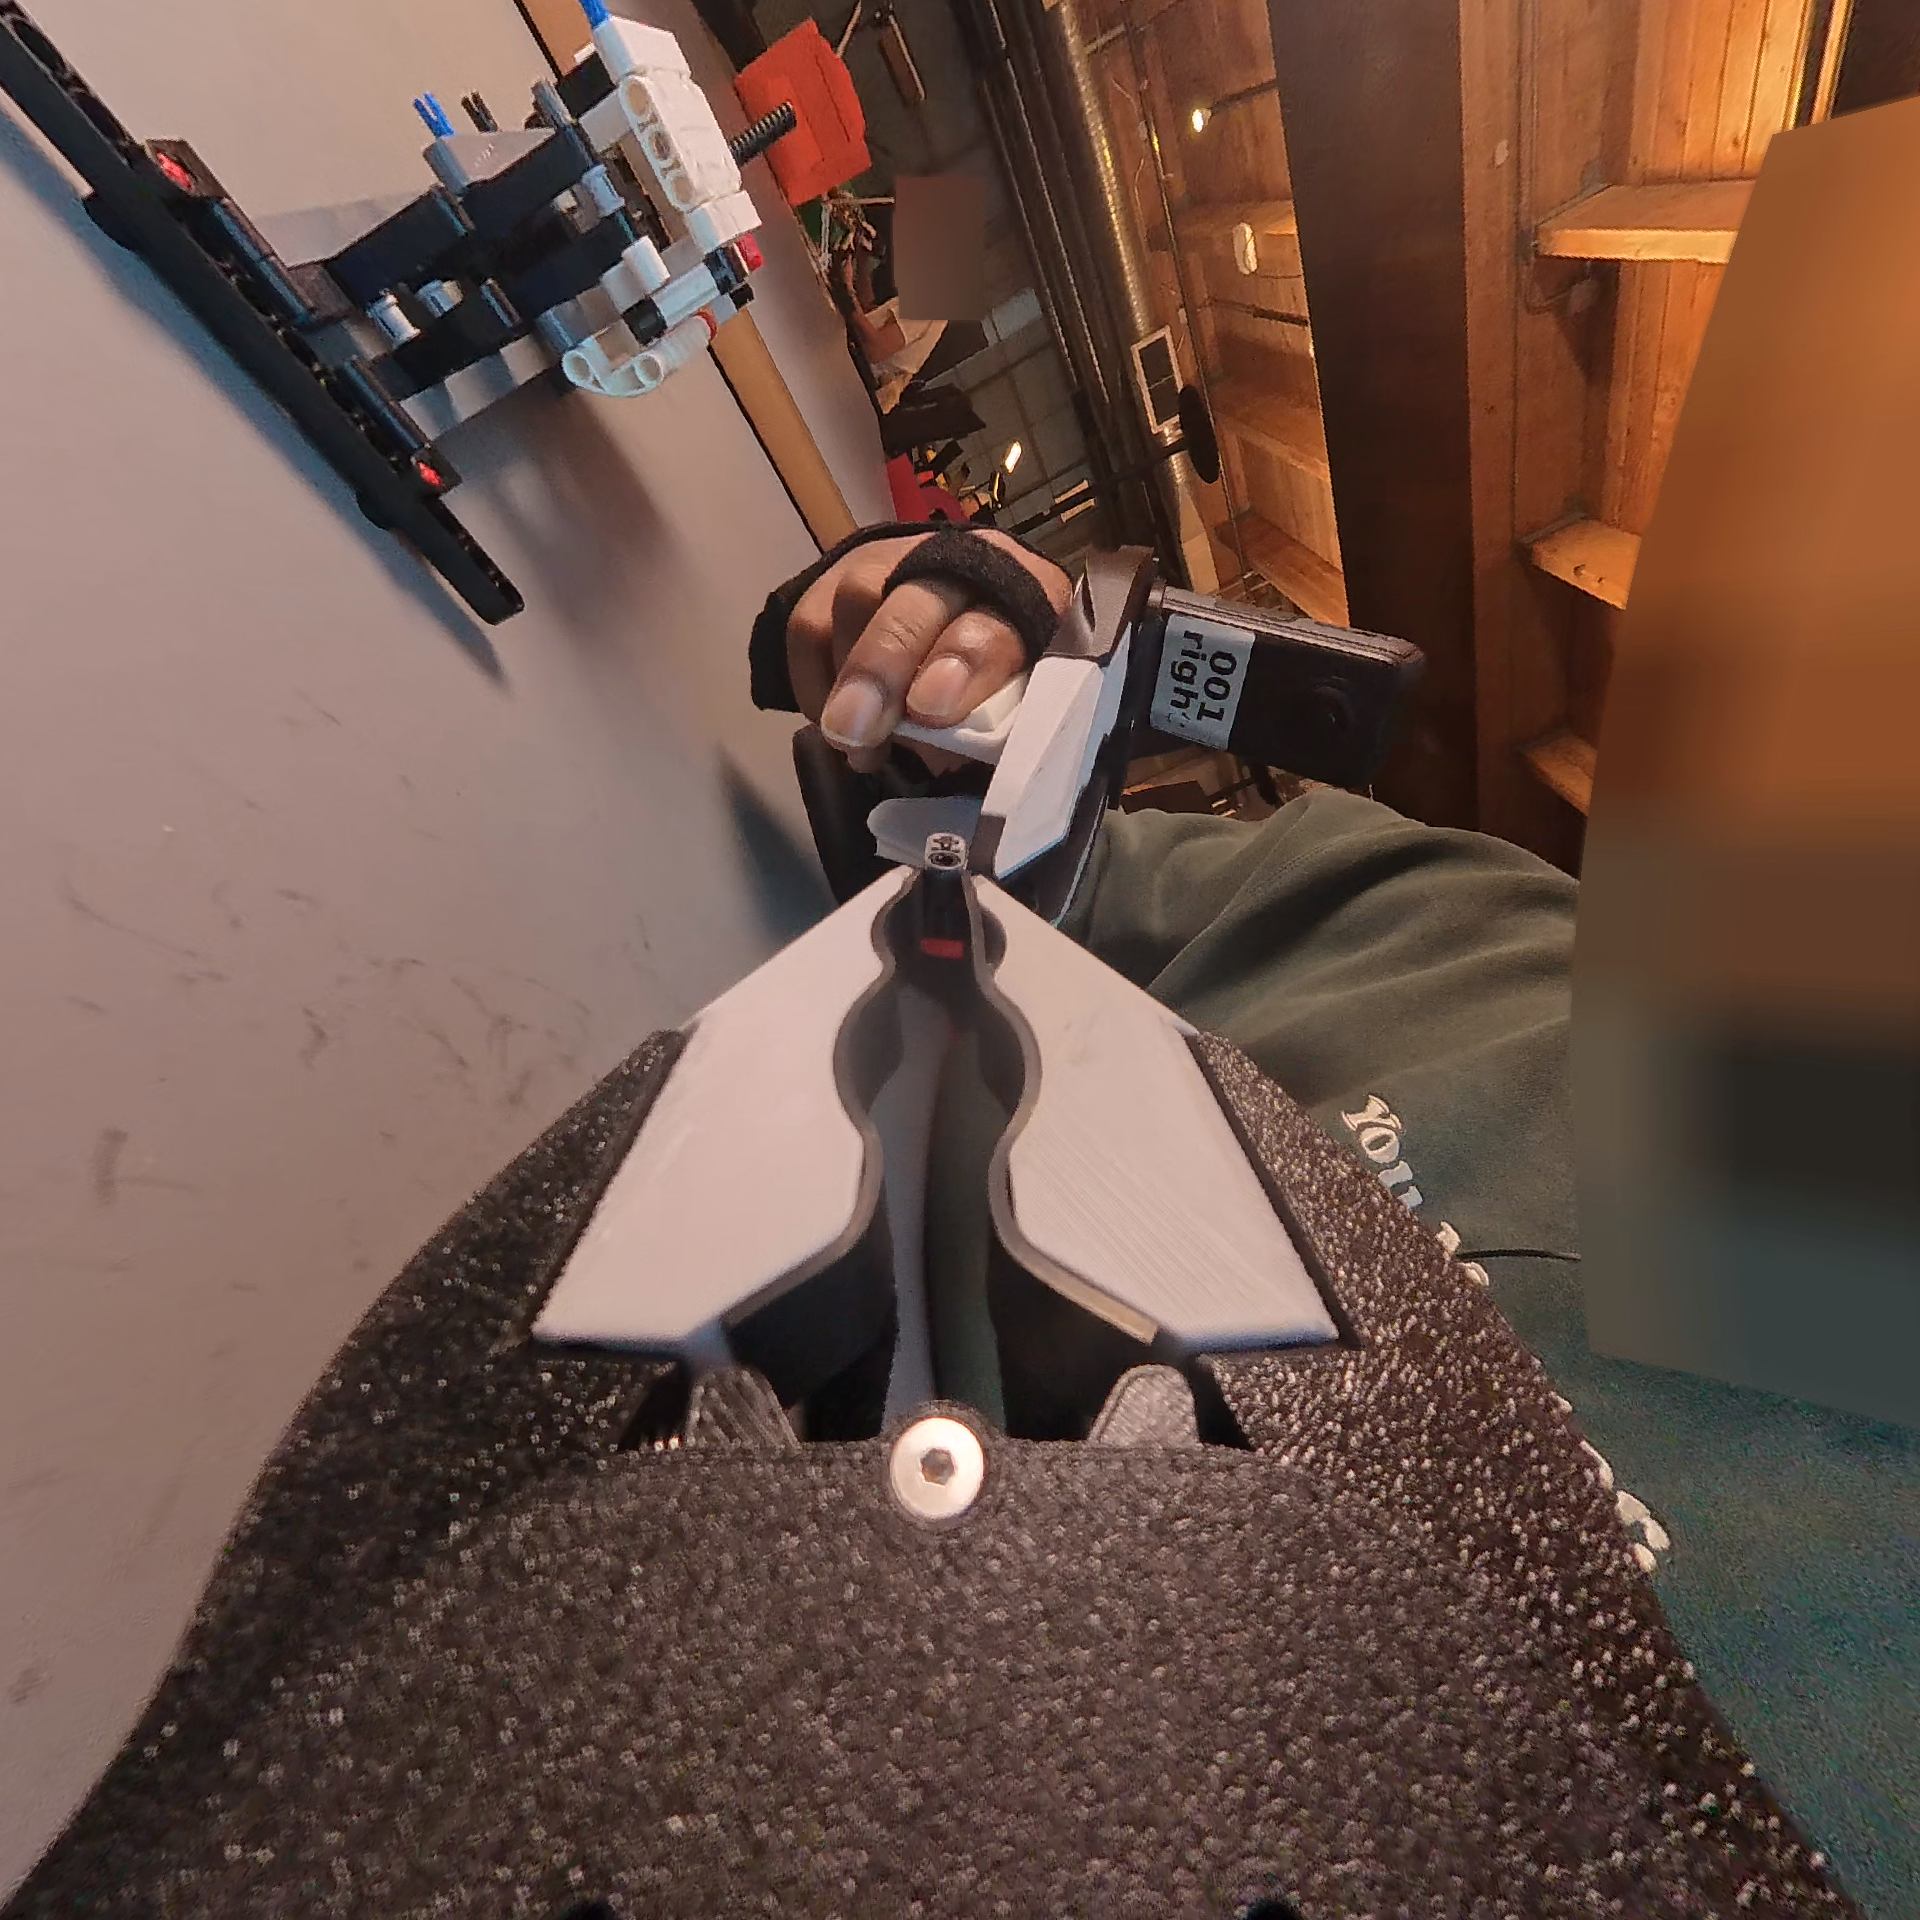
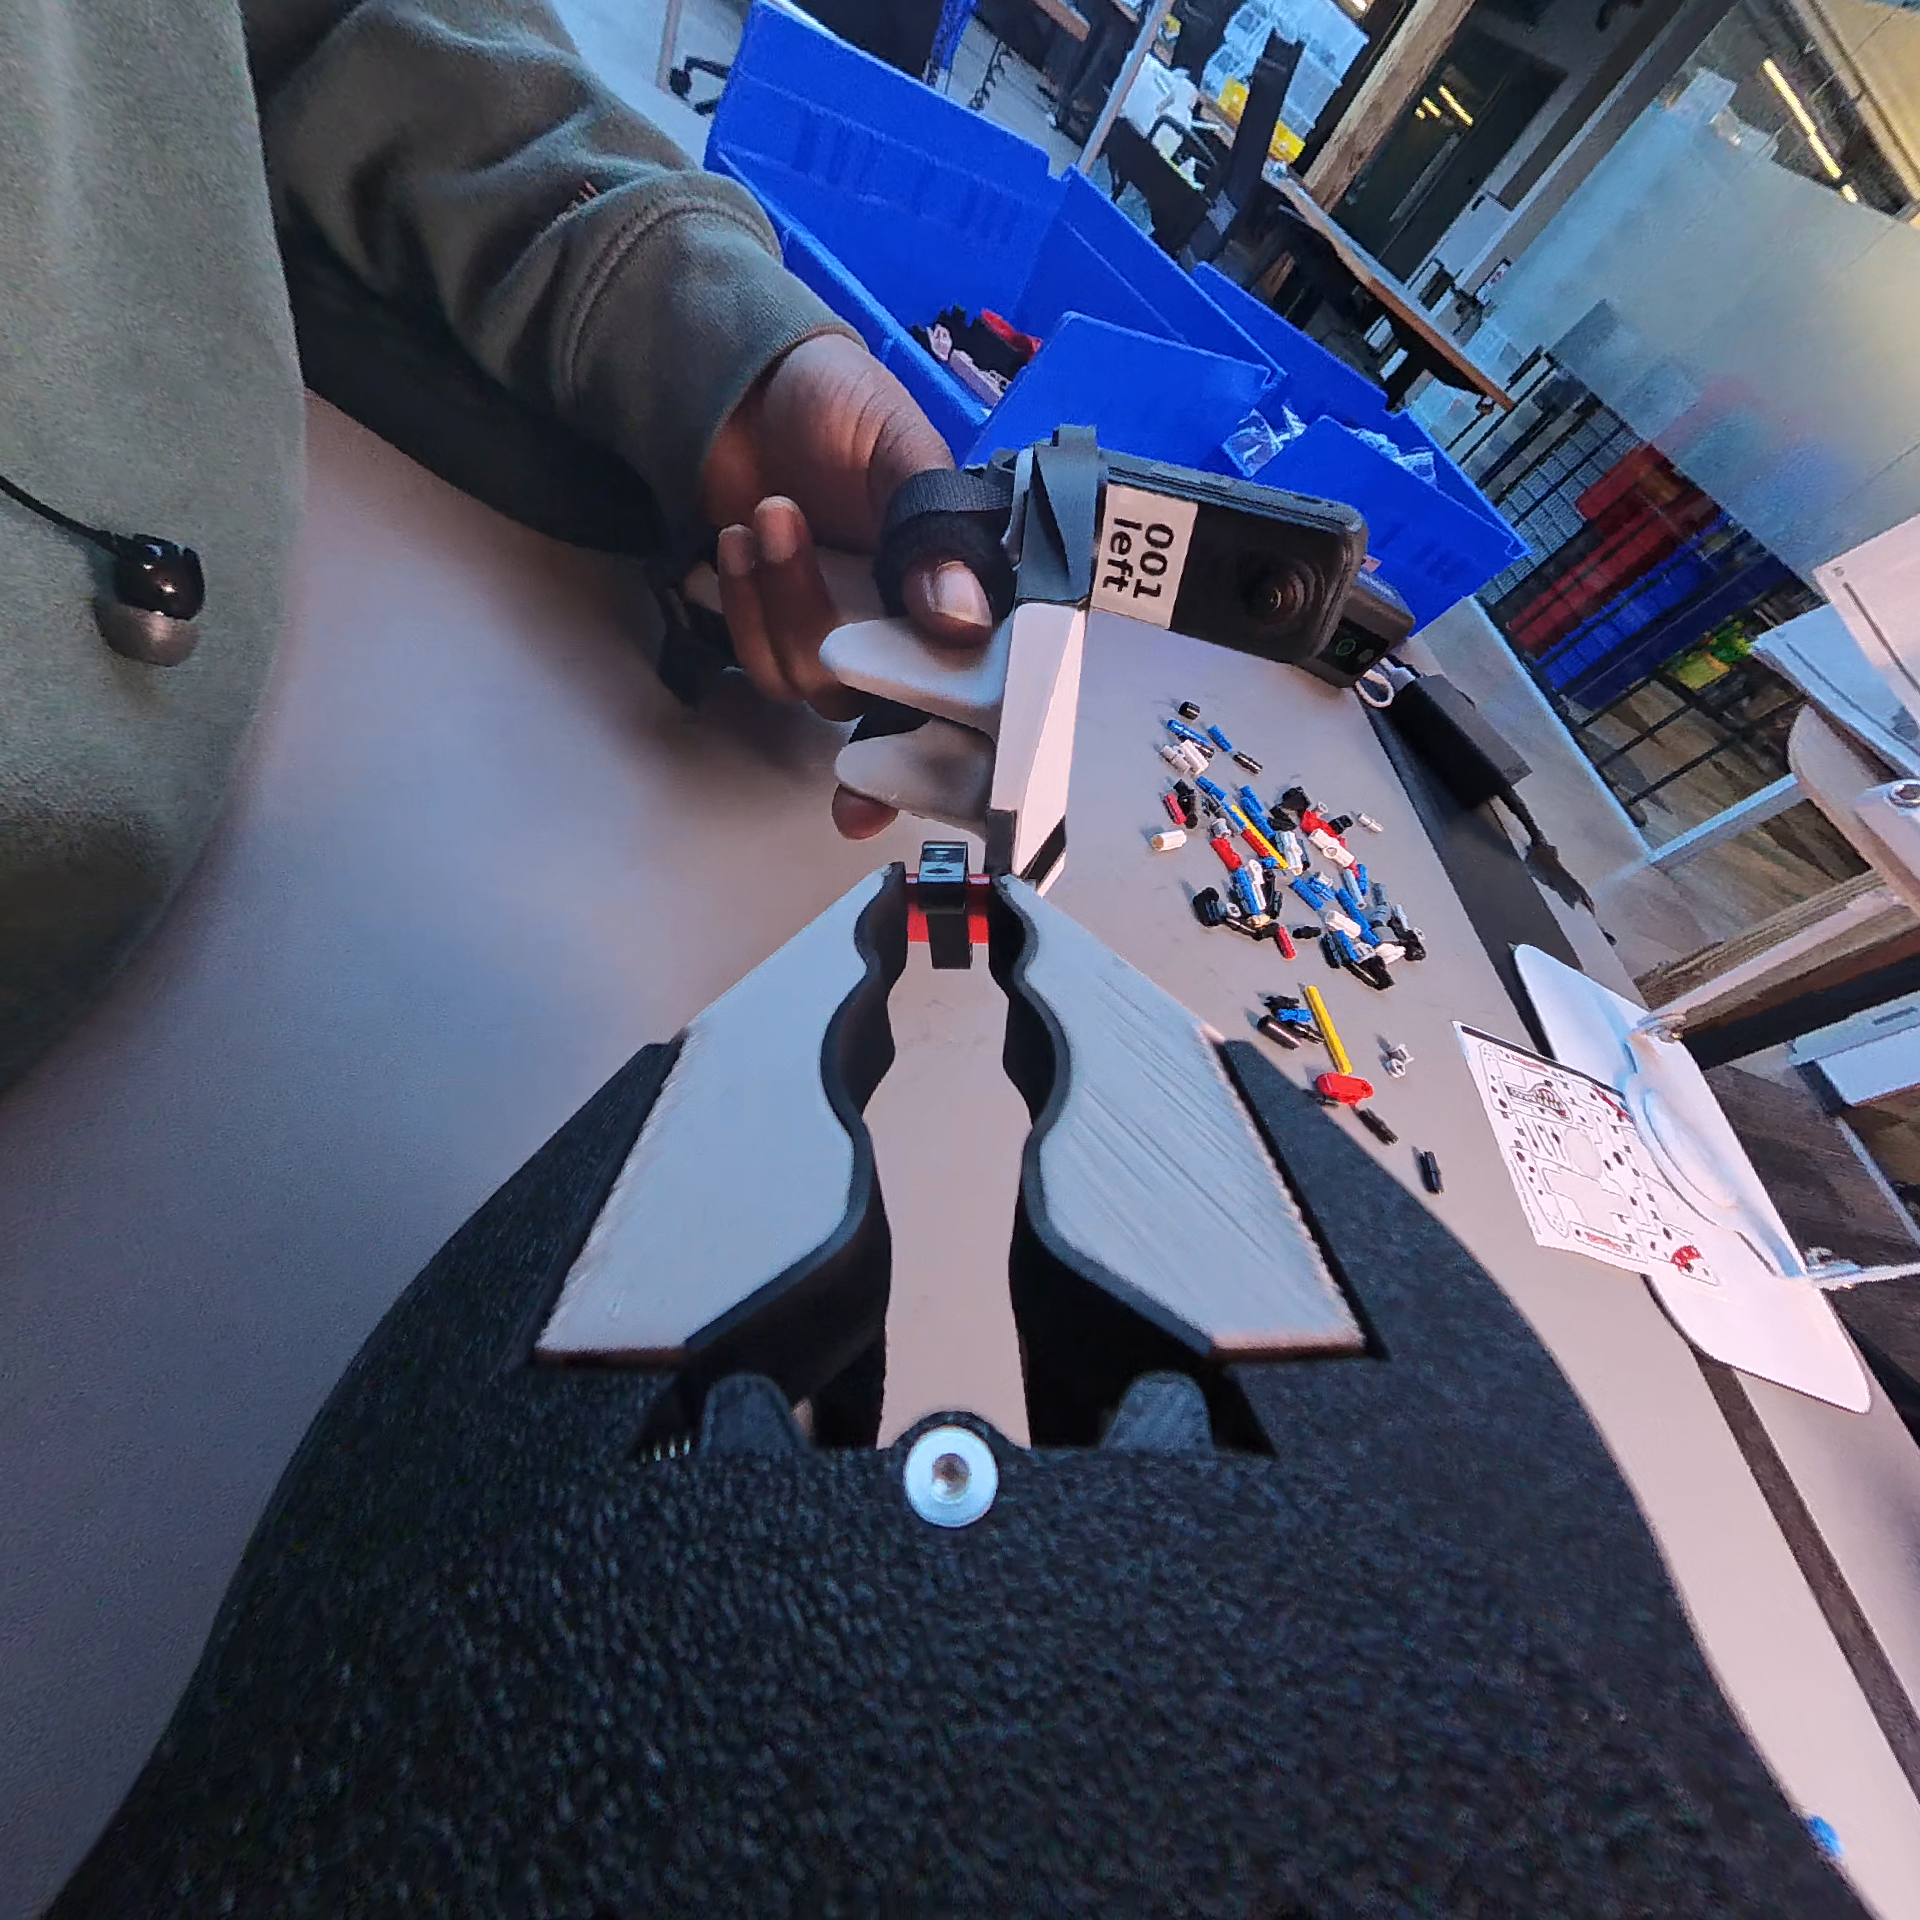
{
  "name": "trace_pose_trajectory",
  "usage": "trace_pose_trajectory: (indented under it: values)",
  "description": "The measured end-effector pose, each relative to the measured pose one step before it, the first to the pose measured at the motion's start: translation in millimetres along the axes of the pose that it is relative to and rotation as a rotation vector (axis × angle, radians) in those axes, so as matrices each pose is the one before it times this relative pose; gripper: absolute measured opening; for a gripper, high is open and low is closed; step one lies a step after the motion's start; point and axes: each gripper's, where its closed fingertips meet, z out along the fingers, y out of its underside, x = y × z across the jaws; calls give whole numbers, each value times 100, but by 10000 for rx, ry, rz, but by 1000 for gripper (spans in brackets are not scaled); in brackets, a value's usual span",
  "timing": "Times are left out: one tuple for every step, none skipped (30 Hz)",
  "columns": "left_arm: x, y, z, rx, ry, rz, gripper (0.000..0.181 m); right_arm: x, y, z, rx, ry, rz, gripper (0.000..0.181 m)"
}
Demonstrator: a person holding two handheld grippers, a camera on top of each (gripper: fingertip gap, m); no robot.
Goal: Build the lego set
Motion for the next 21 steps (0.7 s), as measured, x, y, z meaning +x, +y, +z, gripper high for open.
trace_pose_trajectory:
  values:
    - [-27,106,53,-56,0,-26,6,-108,12,-39,-22,-79,17,14]
    - [8,65,46,-35,19,-15,6,-76,-43,-46,41,-72,82,14]
    - [10,93,48,-49,6,-6,4,-128,12,-43,19,-123,111,14]
    - [-11,133,64,-69,-4,-5,4,-139,13,-44,20,-127,93,14]
    - [23,104,55,-51,20,-7,4,-92,-43,-59,68,-95,106,14]
    - [66,59,37,-25,42,4,5,-18,-94,-58,128,-69,142,14]
    - [126,-87,-10,57,76,2,6,179,-140,-40,213,55,195,15]
    - [-57,-66,-39,28,-26,-16,7,53,139,53,24,8,163,15]
    - [-65,-45,-34,32,0,-63,6,123,-30,0,117,34,167,15]
    - [72,-205,-65,120,61,-42,6,318,-162,9,214,108,369,15]
    - [102,-219,-76,104,45,19,6,210,-157,20,196,79,276,16]
    - [90,-130,-44,56,22,32,6,116,-109,-6,141,73,53,16]
    - [82,-76,-22,44,24,5,6,28,-121,3,99,6,22,18]
    - [45,-54,-41,50,18,-9,6,-35,-99,27,58,-38,70,22]
    - [15,-18,-43,17,3,-6,6,47,-177,18,100,4,105,30]
    - [8,-21,-27,22,7,-3,6,-61,-129,-19,41,-67,67,31]
    - [63,-10,-12,10,32,-4,6,-17,-36,-1,-11,-6,-21,32]
    - [10,-5,13,-3,0,9,7,-41,83,23,-62,-5,-49,33]
    - [-14,0,12,-5,-12,7,7,-89,133,62,-74,-6,-69,33]
    - [-2,-9,-3,1,6,-6,7,-105,81,57,-39,-13,-53,32]
    - [-24,0,-7,5,-2,-10,7,-3,29,40,-18,33,-49,32]
